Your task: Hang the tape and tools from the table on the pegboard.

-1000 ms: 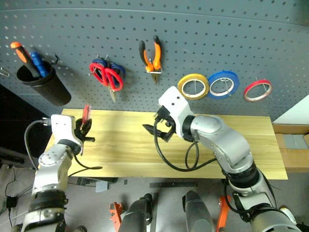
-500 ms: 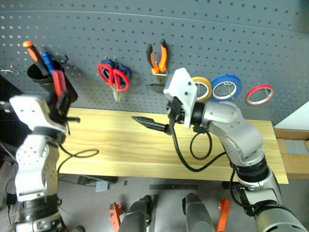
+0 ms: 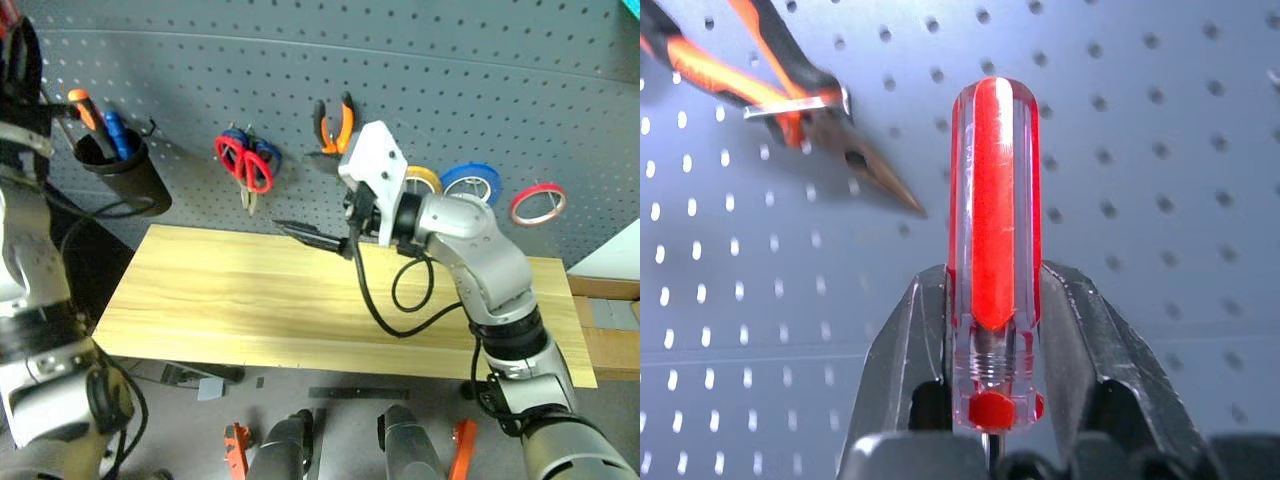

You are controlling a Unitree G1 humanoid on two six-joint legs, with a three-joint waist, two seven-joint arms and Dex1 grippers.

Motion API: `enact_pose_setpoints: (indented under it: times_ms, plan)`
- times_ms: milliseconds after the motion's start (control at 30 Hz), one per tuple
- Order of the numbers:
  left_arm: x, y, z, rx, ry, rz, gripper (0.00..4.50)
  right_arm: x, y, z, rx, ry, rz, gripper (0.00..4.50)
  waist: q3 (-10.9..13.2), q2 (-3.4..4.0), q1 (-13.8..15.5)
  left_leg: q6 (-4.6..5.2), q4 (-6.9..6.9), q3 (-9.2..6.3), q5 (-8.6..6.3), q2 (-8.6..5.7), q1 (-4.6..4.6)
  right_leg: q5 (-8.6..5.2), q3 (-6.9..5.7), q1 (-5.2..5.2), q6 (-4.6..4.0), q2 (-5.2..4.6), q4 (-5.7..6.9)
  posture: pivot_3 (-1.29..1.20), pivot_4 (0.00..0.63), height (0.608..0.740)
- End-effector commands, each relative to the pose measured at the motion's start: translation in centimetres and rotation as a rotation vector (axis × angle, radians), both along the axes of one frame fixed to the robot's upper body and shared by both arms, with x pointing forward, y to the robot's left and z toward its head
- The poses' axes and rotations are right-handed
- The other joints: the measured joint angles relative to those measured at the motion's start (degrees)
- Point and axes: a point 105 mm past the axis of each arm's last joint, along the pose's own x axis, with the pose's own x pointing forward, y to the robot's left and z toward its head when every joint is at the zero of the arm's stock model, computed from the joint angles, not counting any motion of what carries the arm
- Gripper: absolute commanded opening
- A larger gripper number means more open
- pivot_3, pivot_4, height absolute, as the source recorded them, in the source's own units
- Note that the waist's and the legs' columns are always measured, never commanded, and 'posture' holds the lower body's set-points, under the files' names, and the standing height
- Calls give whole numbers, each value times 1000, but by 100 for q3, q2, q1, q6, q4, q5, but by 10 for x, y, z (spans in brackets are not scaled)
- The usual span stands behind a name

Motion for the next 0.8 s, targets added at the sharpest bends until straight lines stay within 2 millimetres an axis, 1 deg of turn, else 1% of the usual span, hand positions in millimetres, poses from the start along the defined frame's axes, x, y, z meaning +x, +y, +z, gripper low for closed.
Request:
enact_pose_setpoints:
  times_ms: [33,167,267,400,500,567,600,633,700,800]
  plan:
    - [2,-4,13,69,-58,4,846,-4,8,14,28,-70,11,4500,-3,-2,-1,0,0,0,0,0,0,0,0,0,0,0,0,-73,149,740]
    - [21,-4,-2,65,-37,8,846,-5,14,14,37,-76,17,4500,-5,-5,-2,-1,2,0,1,0,-1,0,-2,-2,0,-2,2,-86,151,740]
    - [31,-3,-15,48,-14,10,846,-5,16,14,42,-75,18,4500,-6,-6,-14,-1,3,3,1,0,-1,0,-1,-8,0,-4,13,-94,154,740]
    - [37,5,-28,33,6,46,846,-6,17,14,43,-72,16,4500,-5,-6,-27,-1,7,6,1,0,-1,0,-1,-15,-1,-4,24,-102,160,740]
    - [37,16,-35,13,19,99,846,-6,17,13,41,-69,19,4500,-6,-6,-35,0,8,6,1,1,-1,0,-1,-16,-1,-4,26,-101,162,740]
    - [36,20,-36,2,11,114,1583,-7,17,13,40,-68,20,4500,-6,-6,-38,0,9,6,1,1,-1,0,-1,-16,-1,-4,27,-102,162,740]
    - [35,20,-36,-1,5,116,1842,-7,17,12,40,-67,20,4500,-6,-6,-39,0,9,6,1,1,-1,0,-2,-16,-1,-5,29,-102,162,740]
    - [34,21,-36,-2,-1,121,2221,-7,17,12,39,-67,21,4500,-6,-7,-40,0,10,6,1,2,-1,1,-2,-17,-1,-4,29,-101,161,740]
    - [31,21,-33,-10,-24,129,2842,-7,17,12,38,-67,22,4500,-8,-7,-44,-1,10,7,1,1,-1,1,-2,-17,-1,-5,30,-106,159,740]
    - [27,20,-26,-24,-60,126,3953,-6,16,13,37,-70,20,4500,-10,-8,-67,0,13,7,1,1,-1,1,-2,-17,-1,-5,32,-108,157,740]
